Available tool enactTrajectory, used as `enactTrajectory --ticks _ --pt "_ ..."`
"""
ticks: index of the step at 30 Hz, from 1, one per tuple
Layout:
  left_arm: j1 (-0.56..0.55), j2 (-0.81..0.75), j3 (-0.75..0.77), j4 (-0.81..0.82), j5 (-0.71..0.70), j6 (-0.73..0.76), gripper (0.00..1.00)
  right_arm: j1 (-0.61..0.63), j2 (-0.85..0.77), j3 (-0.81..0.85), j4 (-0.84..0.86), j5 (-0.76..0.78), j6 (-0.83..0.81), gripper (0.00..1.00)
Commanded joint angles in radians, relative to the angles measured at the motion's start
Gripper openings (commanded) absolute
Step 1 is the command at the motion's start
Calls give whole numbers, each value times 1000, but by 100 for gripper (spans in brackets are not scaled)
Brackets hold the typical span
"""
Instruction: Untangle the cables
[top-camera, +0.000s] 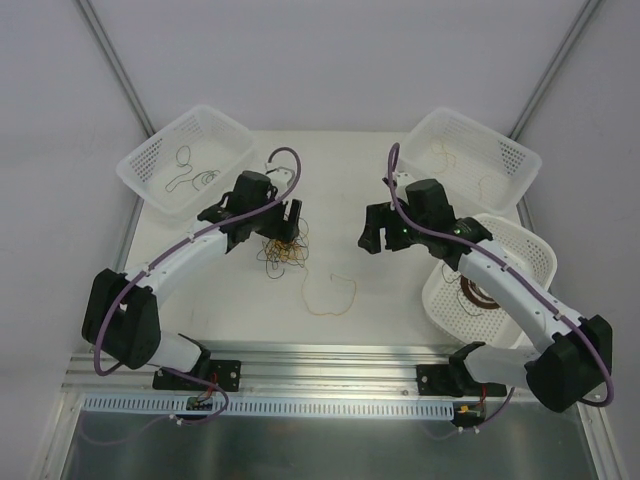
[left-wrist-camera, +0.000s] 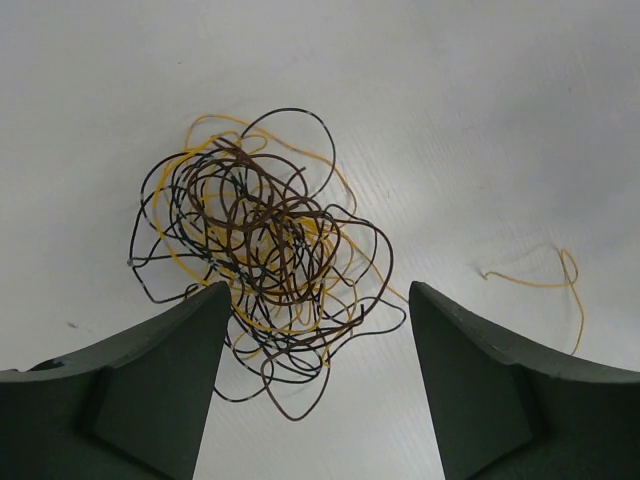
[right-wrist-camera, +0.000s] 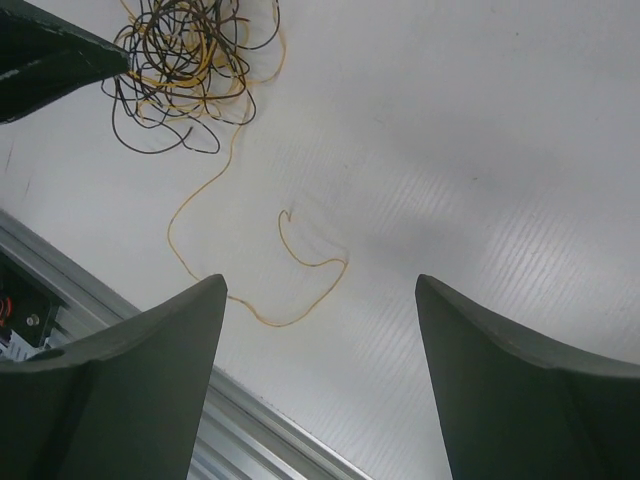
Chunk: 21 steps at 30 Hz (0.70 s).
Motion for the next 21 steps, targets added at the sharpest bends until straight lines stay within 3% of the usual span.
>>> enactTrajectory --ticks 1,10,21 --pt "8 -8 16 9 152 247 71 2 -52 -4 38 -41 -61 80" --pt "14 28 17 -42 222 475 51 4 -39 -9 37 -55 -80 81" --pt "30 115 54 -129 261 542 45 4 -12 -7 44 -69 -71 81"
